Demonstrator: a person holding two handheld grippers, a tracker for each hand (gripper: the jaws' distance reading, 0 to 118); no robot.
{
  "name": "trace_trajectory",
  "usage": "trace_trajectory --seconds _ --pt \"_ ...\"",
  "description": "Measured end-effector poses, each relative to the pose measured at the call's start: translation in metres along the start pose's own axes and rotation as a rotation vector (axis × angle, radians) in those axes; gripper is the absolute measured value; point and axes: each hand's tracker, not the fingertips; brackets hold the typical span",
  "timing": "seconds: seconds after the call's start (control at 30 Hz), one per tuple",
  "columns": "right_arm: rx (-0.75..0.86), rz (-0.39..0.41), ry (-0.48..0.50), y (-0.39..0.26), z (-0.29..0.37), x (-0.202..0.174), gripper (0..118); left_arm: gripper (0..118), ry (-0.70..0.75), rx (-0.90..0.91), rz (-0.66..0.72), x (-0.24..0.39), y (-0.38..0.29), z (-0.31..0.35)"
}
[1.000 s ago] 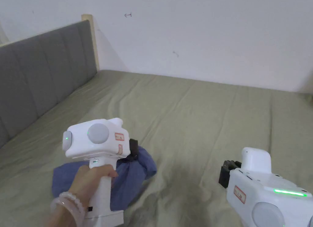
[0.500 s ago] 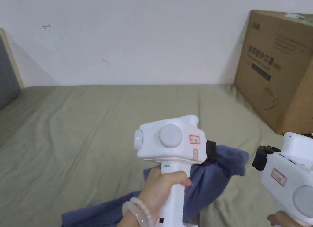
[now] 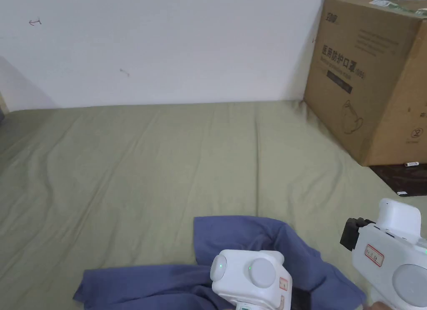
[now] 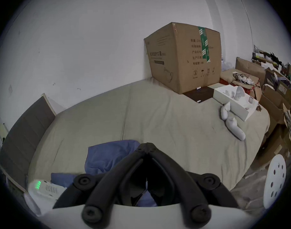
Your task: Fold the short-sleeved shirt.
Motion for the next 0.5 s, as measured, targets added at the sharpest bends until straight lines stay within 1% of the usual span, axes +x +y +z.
trace_trajectory --seconds 0.07,0.1,0.13,0.2,0.23,0.27,0.3,0.33,0.37,0.43,0.5 --pt "-0.003 0.016 0.02 0.0 0.0 -0.009 0 114 0.01 0.089 -0.012 0.001 0.006 0.024" --pt "-0.001 0.031 0.031 0.0 0.0 -0.014 0 115 0.018 0.137 -0.013 -0.002 0.008 0.039" --pt "-0.002 0.046 0.038 0.0 0.0 -0.019 0 113 0.015 0.159 -0.012 -0.006 0.01 0.051" --pt "-0.004 0.071 0.053 0.0 -0.001 -0.03 0 111 0.012 0.186 0.012 -0.019 0.012 0.079" --pt "-0.005 0.075 0.063 -0.001 -0.001 -0.034 0 102 0.008 0.224 0.015 -0.029 0.009 0.092" --pt "-0.008 0.077 0.075 -0.002 -0.002 -0.038 0 82 0.025 0.256 0.019 -0.04 0.005 0.103" --pt "-0.012 0.079 0.088 -0.004 -0.003 -0.043 0 50 0.075 0.27 0.035 -0.052 0.0 0.111" --pt "-0.018 0.082 0.096 -0.006 -0.004 -0.048 0 0 0.154 0.261 0.053 -0.062 -0.005 0.116" --pt "-0.028 0.086 0.105 -0.009 -0.006 -0.053 0 0 0.224 0.251 0.078 -0.076 -0.014 0.116" --pt "-0.048 0.104 0.125 -0.016 -0.01 -0.063 0 0 0.246 0.222 0.093 -0.107 -0.033 0.118" --pt "-0.073 0.128 0.143 -0.023 -0.015 -0.072 0 0 0.233 0.196 0.191 -0.134 -0.051 0.12"
